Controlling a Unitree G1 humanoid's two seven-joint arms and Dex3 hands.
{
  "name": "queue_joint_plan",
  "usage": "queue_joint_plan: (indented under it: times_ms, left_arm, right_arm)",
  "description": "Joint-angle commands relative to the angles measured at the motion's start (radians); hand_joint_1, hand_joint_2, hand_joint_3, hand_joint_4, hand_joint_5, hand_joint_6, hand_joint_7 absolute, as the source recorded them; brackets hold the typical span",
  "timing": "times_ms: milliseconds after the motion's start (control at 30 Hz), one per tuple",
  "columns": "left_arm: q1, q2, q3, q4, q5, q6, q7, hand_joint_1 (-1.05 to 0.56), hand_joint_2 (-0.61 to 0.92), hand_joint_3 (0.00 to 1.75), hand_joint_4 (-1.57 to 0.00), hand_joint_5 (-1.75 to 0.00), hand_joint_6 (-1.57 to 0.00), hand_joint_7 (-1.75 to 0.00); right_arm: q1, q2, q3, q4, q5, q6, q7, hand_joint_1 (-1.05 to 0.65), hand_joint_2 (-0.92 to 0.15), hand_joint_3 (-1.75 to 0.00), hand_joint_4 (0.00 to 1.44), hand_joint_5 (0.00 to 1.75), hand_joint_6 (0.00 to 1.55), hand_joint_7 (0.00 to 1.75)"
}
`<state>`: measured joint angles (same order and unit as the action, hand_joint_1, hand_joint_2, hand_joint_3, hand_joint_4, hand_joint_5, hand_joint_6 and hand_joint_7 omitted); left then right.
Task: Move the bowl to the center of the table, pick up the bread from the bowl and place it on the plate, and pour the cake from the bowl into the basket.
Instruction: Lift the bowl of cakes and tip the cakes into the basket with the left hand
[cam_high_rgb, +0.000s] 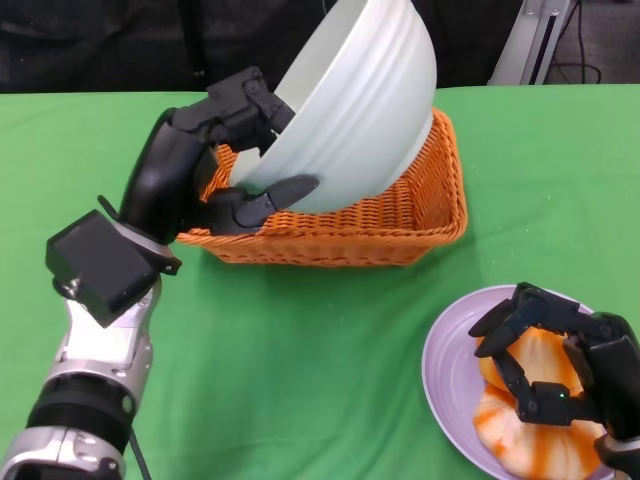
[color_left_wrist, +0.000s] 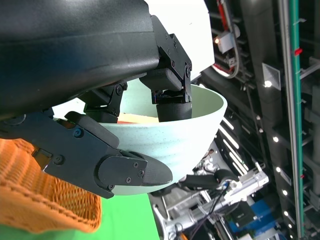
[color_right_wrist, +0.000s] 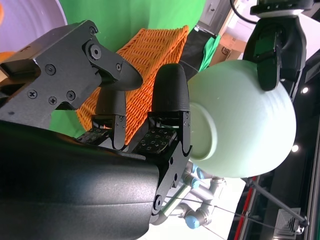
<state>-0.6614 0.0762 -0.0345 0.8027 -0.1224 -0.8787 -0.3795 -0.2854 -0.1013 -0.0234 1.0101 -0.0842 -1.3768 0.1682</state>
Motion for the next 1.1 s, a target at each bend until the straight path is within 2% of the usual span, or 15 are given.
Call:
queue_joint_plan:
  times_ms: [33,100,200,300,467,633,833,1100]
  left_arm:
    - [-0.039,-0.010,0.027,-0.035,-0.032,0.049,-0.001,-0.14,0.92,0.46,-0.65,-1.75,-0.63,-1.55]
    - [-0.037,-0.021,0.034,-0.049,-0.041,0.090,-0.002,-0.12,0.91,0.49,-0.66,-1.75,-0.64,-1.55]
    - [-0.035,-0.033,0.045,-0.069,-0.049,0.139,-0.006,-0.11,0.81,0.69,-0.68,-1.75,-0.65,-1.56]
    - [-0.032,-0.046,0.056,-0.089,-0.072,0.190,-0.018,-0.12,0.78,0.75,-0.68,-1.74,-0.65,-1.57]
    - [-0.025,-0.065,0.075,-0.117,-0.109,0.269,-0.038,-0.13,0.75,0.78,-0.70,-1.71,-0.67,-1.54]
    - [-0.017,-0.083,0.096,-0.143,-0.146,0.353,-0.059,-0.17,0.81,0.63,-0.70,-1.71,-0.67,-1.54]
    - [-0.001,-0.103,0.122,-0.209,-0.215,0.506,-0.083,-0.16,0.86,0.56,-0.70,-1.69,-0.70,-1.49]
    - [0.009,-0.122,0.154,-0.280,-0.283,0.692,-0.087,-0.15,0.81,0.67,-0.75,-1.67,-0.73,-1.46]
  right_arm:
    - [-0.015,-0.014,-0.014,0.013,-0.014,-0.026,-0.025,0.00,-0.43,-1.15,0.93,1.13,0.80,1.21]
    - [-0.018,-0.016,-0.016,0.019,-0.029,-0.032,-0.038,0.00,-0.42,-1.15,0.94,1.13,0.81,1.21]
    - [-0.019,-0.018,-0.015,0.025,-0.043,-0.031,-0.053,-0.02,-0.43,-1.14,0.94,1.12,0.81,1.21]
    - [-0.020,-0.022,-0.012,0.027,-0.054,-0.028,-0.065,-0.01,-0.43,-1.13,0.93,1.12,0.81,1.22]
    - [-0.022,-0.026,-0.013,0.027,-0.080,-0.027,-0.090,0.02,-0.40,-1.18,0.94,1.11,0.80,1.23]
    - [-0.025,-0.030,-0.010,0.033,-0.091,-0.026,-0.104,0.01,-0.37,-1.20,0.95,1.10,0.82,1.21]
    - [-0.025,-0.038,-0.008,0.035,-0.109,-0.029,-0.125,0.00,-0.37,-1.16,0.97,1.08,0.83,1.20]
    - [-0.028,-0.039,-0.001,0.042,-0.103,-0.038,-0.129,0.00,-0.37,-1.14,0.97,1.09,0.83,1.21]
